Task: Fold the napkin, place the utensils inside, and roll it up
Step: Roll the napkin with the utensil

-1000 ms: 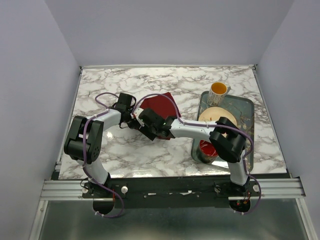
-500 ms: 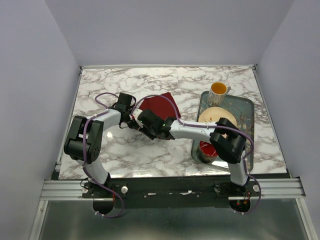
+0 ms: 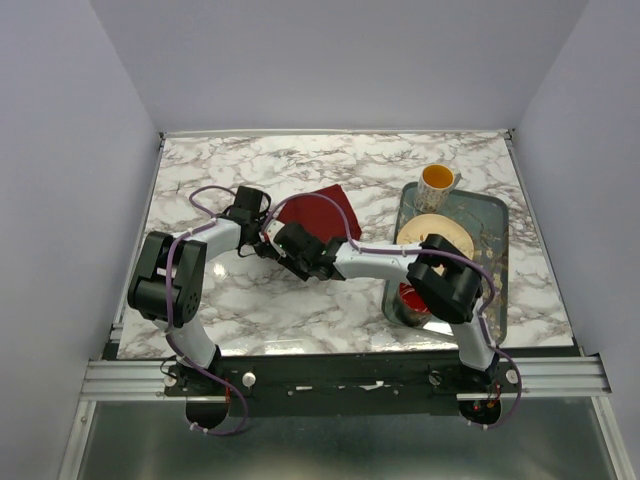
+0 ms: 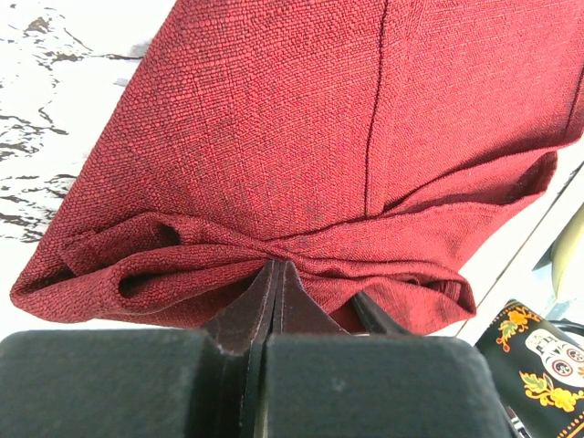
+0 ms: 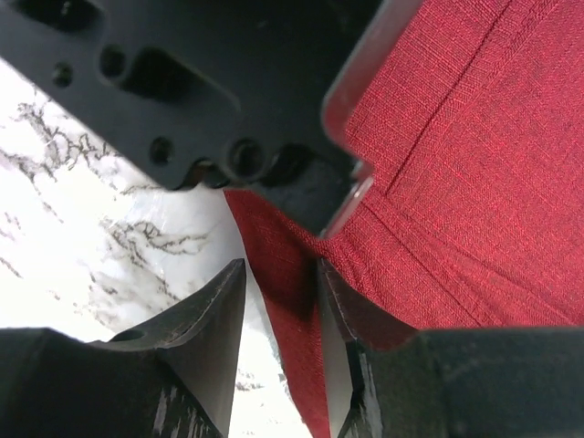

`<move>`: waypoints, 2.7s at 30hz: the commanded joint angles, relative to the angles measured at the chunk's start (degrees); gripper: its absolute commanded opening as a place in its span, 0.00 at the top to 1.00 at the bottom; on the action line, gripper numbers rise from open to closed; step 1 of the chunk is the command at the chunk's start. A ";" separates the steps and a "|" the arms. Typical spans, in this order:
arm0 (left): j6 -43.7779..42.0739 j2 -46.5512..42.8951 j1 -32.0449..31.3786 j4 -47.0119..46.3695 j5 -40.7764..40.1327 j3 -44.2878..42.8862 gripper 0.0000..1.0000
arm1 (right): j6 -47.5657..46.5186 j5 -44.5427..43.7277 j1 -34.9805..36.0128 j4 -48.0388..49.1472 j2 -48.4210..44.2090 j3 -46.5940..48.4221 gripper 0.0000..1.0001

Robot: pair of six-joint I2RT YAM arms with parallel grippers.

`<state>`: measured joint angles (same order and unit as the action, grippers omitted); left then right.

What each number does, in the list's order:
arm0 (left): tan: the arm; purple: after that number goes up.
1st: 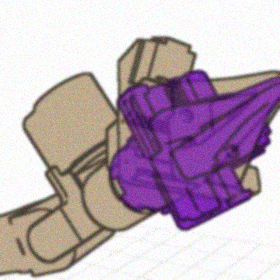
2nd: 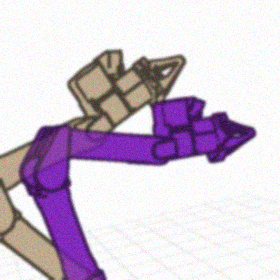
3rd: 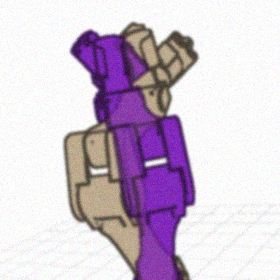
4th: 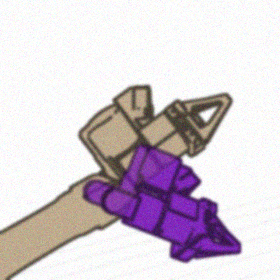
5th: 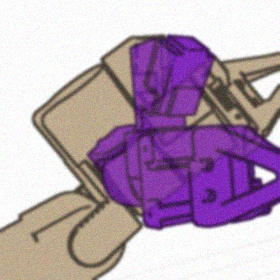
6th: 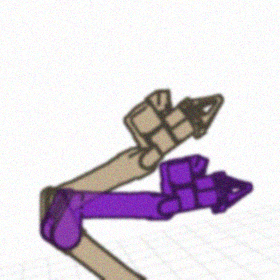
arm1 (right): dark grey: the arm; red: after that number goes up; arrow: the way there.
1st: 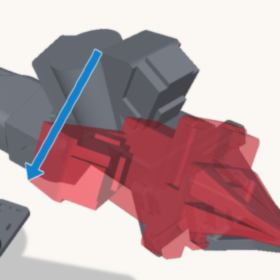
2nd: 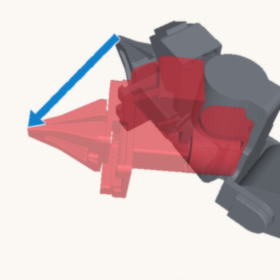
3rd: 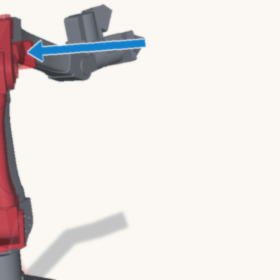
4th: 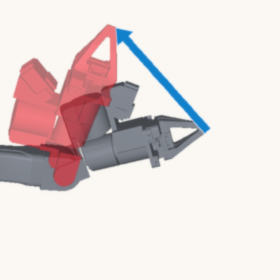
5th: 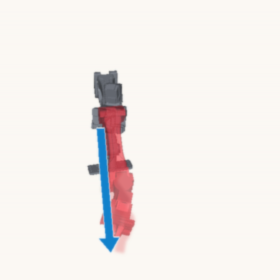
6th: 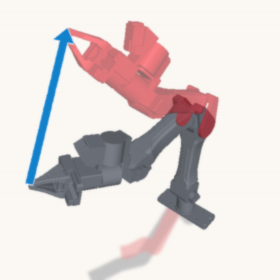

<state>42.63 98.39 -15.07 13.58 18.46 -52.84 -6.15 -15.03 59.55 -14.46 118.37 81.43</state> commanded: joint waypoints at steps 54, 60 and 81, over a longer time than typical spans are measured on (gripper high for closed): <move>5.10 -21.66 3.13 3.82 -1.31 11.36 0.47 | 32.08 63.35 -19.38 23.95 2.30 -16.39 0.99; -4.81 -22.45 -0.92 7.85 -9.12 6.88 0.48 | 25.95 64.08 -20.08 20.89 3.10 -15.69 0.99; 17.56 -11.56 -3.12 11.12 -6.50 5.21 0.28 | 21.36 57.92 -19.82 18.41 2.39 -13.93 1.00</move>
<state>53.76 83.90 -18.02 25.82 12.12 -46.81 18.90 47.37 39.42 8.43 119.35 66.96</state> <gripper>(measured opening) 0.727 0.196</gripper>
